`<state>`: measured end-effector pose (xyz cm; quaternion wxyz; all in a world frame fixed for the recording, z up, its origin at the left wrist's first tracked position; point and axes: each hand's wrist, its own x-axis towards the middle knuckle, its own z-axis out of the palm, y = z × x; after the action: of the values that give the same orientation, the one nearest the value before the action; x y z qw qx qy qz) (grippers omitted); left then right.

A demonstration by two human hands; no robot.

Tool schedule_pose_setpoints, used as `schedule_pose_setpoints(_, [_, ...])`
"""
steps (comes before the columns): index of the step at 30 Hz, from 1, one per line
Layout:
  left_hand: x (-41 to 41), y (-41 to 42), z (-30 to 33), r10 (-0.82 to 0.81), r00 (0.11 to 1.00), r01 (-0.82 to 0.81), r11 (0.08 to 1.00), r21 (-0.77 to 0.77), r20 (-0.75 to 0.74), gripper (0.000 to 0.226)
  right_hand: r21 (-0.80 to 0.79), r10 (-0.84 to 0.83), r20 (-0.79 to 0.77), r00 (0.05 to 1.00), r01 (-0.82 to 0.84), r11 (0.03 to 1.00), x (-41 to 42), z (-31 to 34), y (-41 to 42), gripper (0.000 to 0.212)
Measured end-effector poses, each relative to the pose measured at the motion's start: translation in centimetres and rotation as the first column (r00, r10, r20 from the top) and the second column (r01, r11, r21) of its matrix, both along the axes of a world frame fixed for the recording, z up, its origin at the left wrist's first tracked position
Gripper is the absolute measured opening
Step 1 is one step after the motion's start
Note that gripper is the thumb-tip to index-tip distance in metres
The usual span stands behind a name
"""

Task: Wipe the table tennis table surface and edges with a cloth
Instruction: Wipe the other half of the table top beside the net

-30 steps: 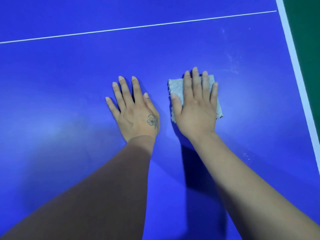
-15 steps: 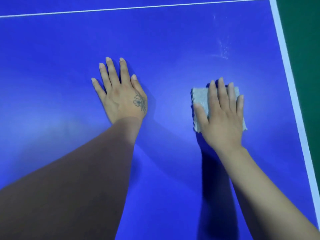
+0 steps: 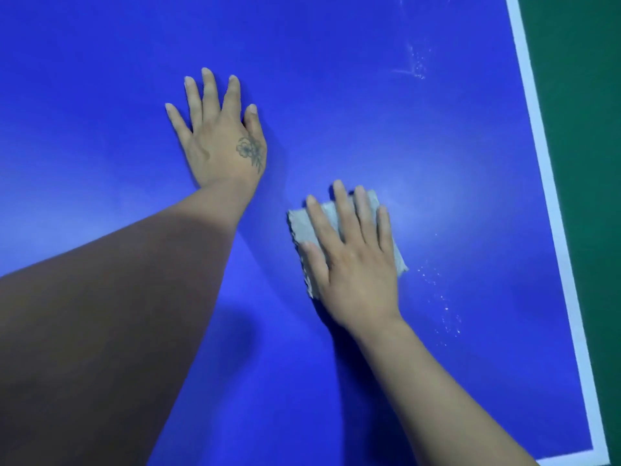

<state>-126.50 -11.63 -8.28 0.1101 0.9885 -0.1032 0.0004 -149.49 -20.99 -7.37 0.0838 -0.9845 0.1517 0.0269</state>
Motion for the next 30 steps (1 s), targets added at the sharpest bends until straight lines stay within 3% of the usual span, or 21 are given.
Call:
schedule_pose_setpoints(4, [-2.2, 0.9, 0.7, -0.133, 0.991, 0.132, 0.991, -0.026, -0.012, 0.055, 0.011, -0.081, -0.032, 0.996, 0.081, 0.997, -4.6, 0.1, -2.5, 0.060])
schedule_pose_setpoints(9, [-11.2, 3.1, 0.9, -0.281, 0.959, 0.283, 0.956, -0.074, 0.031, 0.052, -0.008, -0.202, -0.014, 0.979, 0.202, 0.979, -2.9, 0.0, -6.2, 0.061])
schedule_pose_setpoints(14, [-18.9, 6.9, 0.7, -0.232, 0.973, 0.233, 0.969, -0.083, 0.021, 0.053, 0.021, -0.349, -0.017, 0.937, 0.350, 0.937, 3.2, -0.4, -6.8, 0.062])
schedule_pose_setpoints(19, [-20.9, 8.0, 0.1, -0.223, 0.973, 0.226, 0.973, -0.057, 0.052, 0.057, 0.001, -0.215, 0.044, 0.976, 0.215, 0.977, 5.0, -0.7, -3.7, 0.063])
schedule_pose_setpoints(24, [-20.7, 8.1, 0.2, -0.208, 0.976, 0.213, 0.974, -0.081, 0.058, 0.057, 0.007, -0.039, 0.041, 0.998, 0.039, 0.999, -0.6, -0.3, -0.4, 0.059])
schedule_pose_setpoints(30, [-20.7, 7.9, -0.1, -0.197, 0.978, 0.203, 0.975, -0.094, 0.063, 0.057, 0.012, -0.049, -0.007, 0.999, 0.049, 0.999, -8.8, 0.0, -3.0, 0.061])
